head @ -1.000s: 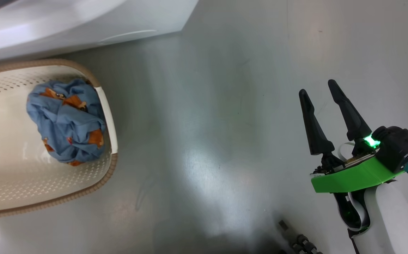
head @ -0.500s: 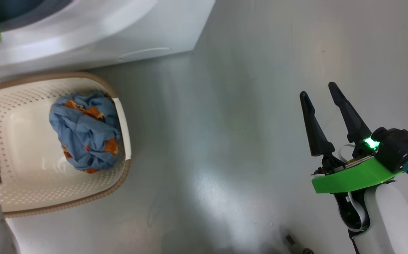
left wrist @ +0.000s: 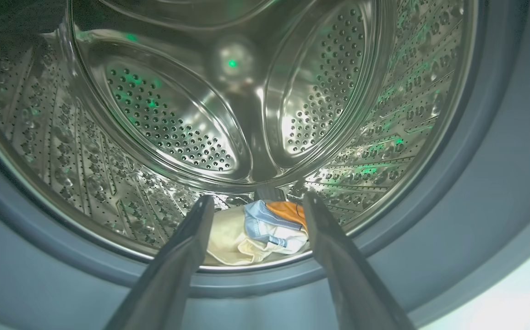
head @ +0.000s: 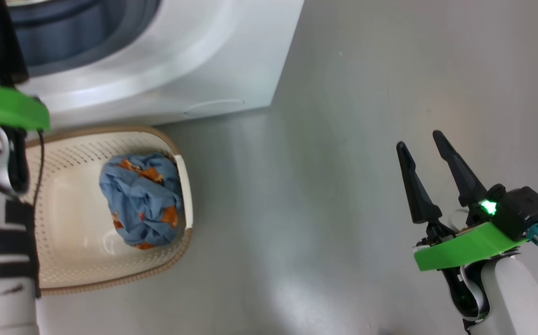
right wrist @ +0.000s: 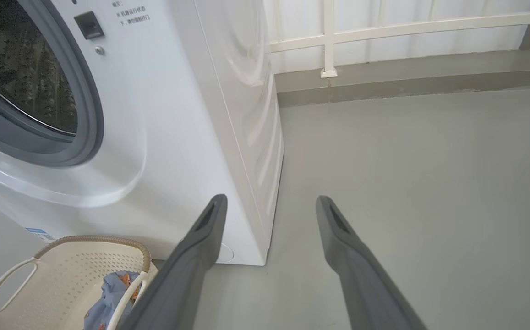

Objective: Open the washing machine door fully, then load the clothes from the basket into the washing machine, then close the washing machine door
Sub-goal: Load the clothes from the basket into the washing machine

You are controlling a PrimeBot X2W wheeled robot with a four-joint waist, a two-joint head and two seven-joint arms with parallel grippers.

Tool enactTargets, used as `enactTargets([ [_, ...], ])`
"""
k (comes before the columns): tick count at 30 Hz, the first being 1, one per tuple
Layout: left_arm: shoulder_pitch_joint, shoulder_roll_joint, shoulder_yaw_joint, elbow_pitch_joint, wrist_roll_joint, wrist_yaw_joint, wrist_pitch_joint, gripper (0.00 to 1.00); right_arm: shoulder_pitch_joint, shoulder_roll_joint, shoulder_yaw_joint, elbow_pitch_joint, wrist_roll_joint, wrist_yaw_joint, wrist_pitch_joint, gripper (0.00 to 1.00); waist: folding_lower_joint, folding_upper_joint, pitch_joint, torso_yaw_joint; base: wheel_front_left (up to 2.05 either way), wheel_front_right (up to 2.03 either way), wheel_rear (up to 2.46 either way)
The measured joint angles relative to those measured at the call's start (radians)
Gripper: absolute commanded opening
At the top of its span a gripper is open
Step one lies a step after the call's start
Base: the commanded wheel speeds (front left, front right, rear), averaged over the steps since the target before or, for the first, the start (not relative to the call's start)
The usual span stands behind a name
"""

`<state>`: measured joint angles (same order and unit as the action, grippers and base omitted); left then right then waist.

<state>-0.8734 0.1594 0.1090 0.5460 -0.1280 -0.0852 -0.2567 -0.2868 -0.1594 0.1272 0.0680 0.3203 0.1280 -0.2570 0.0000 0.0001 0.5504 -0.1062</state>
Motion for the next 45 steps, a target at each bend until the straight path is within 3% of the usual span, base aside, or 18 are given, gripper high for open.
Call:
enactTargets([
  [28,0.473,-0.071,0.075,-0.259,0.008,-0.008,0.0,1.0,0.112,-0.016,0.018,0.044,0.005,0.0,0.0,1.0,0.0,0.0,-0.273,0.051,0.0,0.0,0.0],
  [45,0.724,-0.114,0.086,-0.389,0.006,0.006,0.0,1.0,0.147,-0.016,0.019,0.043,0.007,0.0,0.0,1.0,0.0,0.0,-0.337,0.051,0.0,0.0,0.0],
])
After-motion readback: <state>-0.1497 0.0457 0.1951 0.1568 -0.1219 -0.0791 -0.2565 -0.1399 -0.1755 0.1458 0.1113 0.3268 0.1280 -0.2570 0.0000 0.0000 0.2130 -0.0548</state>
